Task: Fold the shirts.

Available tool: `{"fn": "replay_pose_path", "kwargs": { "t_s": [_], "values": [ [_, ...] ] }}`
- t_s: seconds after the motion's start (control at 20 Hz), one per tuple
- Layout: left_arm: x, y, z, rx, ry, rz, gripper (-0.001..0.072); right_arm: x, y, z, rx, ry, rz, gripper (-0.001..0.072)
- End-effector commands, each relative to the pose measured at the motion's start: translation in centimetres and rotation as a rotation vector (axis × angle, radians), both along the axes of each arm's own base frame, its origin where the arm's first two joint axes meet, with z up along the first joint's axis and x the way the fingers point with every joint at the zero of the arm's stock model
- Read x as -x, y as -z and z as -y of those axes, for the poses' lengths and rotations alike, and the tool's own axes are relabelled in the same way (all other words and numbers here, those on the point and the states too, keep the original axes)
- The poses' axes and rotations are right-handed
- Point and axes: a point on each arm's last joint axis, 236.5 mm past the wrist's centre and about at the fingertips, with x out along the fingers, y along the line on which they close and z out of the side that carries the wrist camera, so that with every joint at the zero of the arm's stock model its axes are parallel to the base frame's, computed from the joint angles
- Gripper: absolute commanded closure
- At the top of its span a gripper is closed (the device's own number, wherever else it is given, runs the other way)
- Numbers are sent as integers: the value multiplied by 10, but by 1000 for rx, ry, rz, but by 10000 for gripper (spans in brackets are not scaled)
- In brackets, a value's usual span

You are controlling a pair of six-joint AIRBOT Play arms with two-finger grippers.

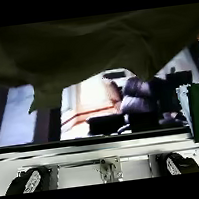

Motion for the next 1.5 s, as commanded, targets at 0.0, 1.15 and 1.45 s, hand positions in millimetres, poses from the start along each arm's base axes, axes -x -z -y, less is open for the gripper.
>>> {"fn": "replay_pose_path", "kwargs": {
  "t_s": [0.0,1.15,1.45],
  "values": [
    [52,17,-21,-40,-188,-43,668,57,24,18,26,115,-103,651],
    [-302,469,-57,147,26,-1120,668,-267,449,7,-76,8,-840,652],
    [-374,552,-60,290,-35,-1082,668,-335,492,6,-174,99,-659,652]
  ]
}}
